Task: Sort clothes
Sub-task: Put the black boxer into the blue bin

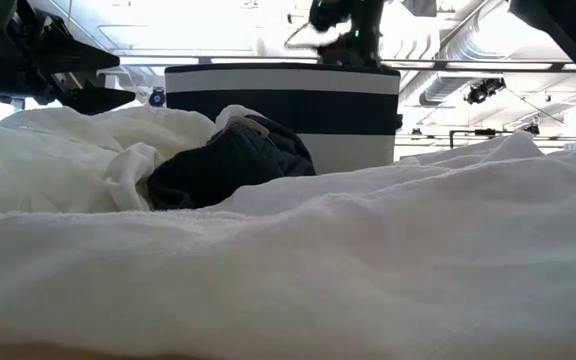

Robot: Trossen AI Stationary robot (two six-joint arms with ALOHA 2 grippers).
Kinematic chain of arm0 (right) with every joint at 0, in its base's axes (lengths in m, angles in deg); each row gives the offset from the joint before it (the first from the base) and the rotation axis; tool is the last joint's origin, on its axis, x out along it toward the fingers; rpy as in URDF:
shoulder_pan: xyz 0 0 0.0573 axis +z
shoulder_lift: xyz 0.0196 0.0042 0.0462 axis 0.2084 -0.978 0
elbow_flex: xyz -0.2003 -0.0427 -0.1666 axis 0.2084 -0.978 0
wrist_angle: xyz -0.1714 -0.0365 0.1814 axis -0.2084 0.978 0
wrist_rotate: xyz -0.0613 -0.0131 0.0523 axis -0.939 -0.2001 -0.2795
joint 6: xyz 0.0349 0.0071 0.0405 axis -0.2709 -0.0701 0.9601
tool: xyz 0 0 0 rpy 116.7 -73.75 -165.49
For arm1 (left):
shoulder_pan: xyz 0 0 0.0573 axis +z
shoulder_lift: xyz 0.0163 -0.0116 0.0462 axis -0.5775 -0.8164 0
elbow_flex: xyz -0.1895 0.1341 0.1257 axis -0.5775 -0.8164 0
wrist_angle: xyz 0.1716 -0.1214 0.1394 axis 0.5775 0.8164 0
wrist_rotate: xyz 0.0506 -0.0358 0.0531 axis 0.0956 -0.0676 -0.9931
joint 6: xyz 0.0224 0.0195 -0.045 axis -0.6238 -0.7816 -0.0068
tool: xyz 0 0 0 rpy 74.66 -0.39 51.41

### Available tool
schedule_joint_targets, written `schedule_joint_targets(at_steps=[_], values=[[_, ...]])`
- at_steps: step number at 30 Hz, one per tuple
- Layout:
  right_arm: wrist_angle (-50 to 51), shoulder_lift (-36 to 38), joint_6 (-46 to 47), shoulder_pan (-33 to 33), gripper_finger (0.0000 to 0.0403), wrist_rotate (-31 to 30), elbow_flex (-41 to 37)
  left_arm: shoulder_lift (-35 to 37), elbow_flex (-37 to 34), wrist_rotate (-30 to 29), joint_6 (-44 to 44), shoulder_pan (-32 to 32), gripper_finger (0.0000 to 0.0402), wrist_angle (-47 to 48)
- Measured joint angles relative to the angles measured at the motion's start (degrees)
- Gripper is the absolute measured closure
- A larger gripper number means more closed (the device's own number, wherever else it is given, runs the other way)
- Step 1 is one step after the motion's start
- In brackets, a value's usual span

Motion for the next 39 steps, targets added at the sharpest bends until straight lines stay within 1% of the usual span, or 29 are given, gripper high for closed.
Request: schedule_joint_targets(at_steps=[2,3,4,5,7,8,11,13,15,17,19,23,25,27,29,32,35,39], values=[[-1.5,0.3,-0.1,0.0,0.0244,0.0,3.0,0.0,0.0,0.0,0.0,0.0,0.0106,0.0],[-4.5,1.6,0.0,0.1,0.0242,0.4,2.1,0.0,0.0,0.0,0.0,0.0,0.0106,0.0],[-8.0,2.9,0.6,0.1,0.0241,2.2,0.6,0.0,0.0,0.0,0.0,0.0,0.0106,0.0],[-11.2,3.7,1.4,0.1,0.0241,4.8,-0.6,0.0,0.0,0.0,0.0,0.0,0.0106,0.0],[-17.6,4.5,3.0,0.0,0.0243,12.9,-1.7,0.0,0.0,0.0,0.0,0.0,0.0106,0.0],[-20.4,4.5,3.8,0.0,0.0243,17.3,-2.3,0.0,0.0,0.0,0.0,0.0,0.0106,0.0],[-28.1,3.6,4.3,0.3,0.0245,27.3,-5.7,0.0,0.0,0.0,0.0,0.0,0.0106,0.0],[-30.4,2.6,4.0,0.6,0.0245,32.0,-9.2,0.0,0.0,0.0,0.0,0.0,0.0106,0.0],[-30.9,1.9,4.0,0.7,0.0245,34.5,-13.3,0.0,0.0,0.0,0.0,0.0,0.0106,0.0],[-30.7,1.6,3.7,0.6,0.0245,34.3,-18.7,0.0,0.0,0.0,0.0,0.0,0.0106,0.0],[-31.1,1.5,2.8,0.6,0.0245,32.5,-25.3,0.0,0.0,0.0,0.0,0.0,0.0106,0.0],[-33.6,1.4,3.8,-0.3,0.0245,23.6,-37.1,0.0,0.0,0.0,0.0,0.0,0.0106,0.0],[-35.4,1.5,5.7,-0.6,0.0245,21.1,-41.2,0.0,0.0,0.0,0.0,0.0,0.0106,0.0],[-36.7,1.5,6.5,-1.1,0.0245,20.9,-43.6,0.0,0.0,0.0,0.0,0.0,0.0106,0.0],[-37.2,1.5,6.5,-1.5,0.0245,21.4,-43.8,0.0,0.0,0.0,0.0,0.0,0.0106,0.0],[-35.2,1.4,6.4,-1.8,0.0245,21.3,-40.5,0.0,0.0,0.0,0.0,0.0,0.0106,0.0],[-33.3,1.3,5.3,-1.8,0.0245,21.0,-33.9,0.0,0.0,0.0,0.0,0.0,0.0106,0.0],[-28.1,1.3,4.1,-1.6,0.0245,20.9,-23.4,0.0,0.0,0.0,0.0,0.0,0.0106,0.0]])
